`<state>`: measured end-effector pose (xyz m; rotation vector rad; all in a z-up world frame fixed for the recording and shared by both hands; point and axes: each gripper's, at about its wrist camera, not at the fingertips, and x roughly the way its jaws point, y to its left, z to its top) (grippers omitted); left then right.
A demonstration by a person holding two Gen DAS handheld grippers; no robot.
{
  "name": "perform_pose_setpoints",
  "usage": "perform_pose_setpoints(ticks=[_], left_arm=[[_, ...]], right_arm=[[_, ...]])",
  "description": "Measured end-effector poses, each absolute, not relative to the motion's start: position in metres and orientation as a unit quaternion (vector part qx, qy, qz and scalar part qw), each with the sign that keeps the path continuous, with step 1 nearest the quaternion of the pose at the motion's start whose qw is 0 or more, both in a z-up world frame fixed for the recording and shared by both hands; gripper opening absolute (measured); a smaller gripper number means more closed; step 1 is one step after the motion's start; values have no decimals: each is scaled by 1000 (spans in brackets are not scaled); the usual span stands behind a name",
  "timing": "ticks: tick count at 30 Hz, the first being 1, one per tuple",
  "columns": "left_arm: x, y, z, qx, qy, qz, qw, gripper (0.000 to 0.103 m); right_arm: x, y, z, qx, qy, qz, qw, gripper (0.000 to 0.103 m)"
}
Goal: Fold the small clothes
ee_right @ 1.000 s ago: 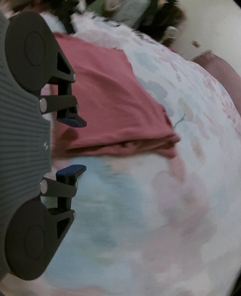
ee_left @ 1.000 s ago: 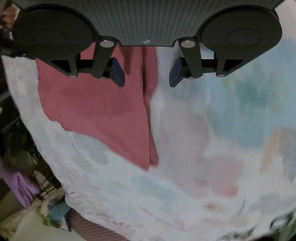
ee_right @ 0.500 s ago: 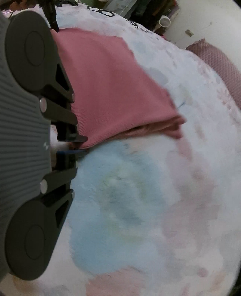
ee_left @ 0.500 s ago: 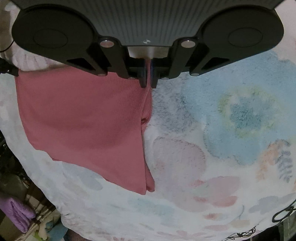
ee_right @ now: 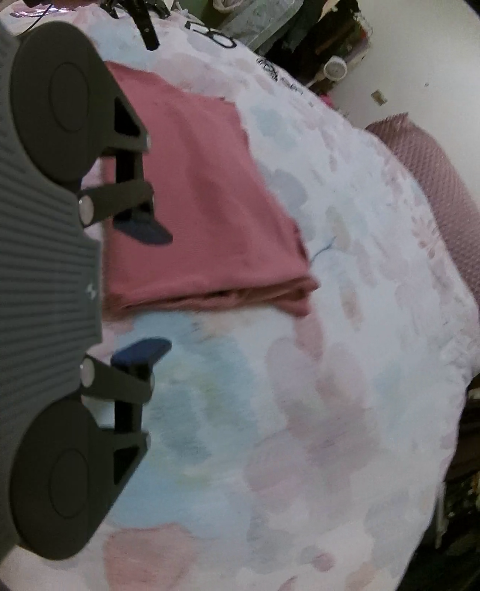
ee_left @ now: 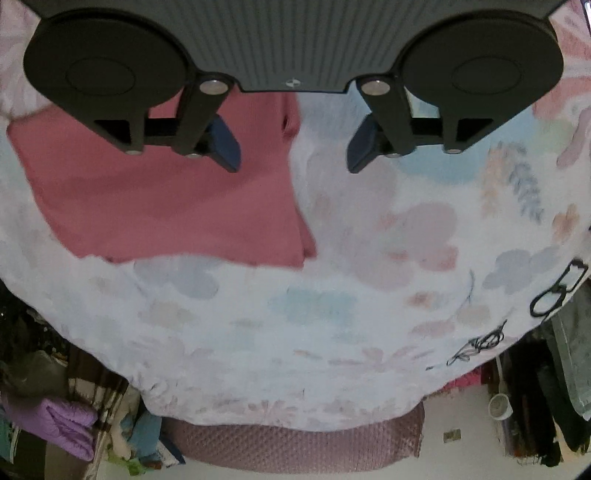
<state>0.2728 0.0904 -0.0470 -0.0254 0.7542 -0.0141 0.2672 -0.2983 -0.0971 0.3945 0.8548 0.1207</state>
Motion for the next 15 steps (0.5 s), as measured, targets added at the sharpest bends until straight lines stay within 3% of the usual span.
perform_pose_setpoints(ticks=[5,15], left_arm=[[300,77,-36,-19,322,-4,947,88],[373,93,-65,-109,379,-33,918,83]], right_arm=[[292,-297,-87,190,385,64,901,76],[389,-312,-119,300,376,64,874,73]])
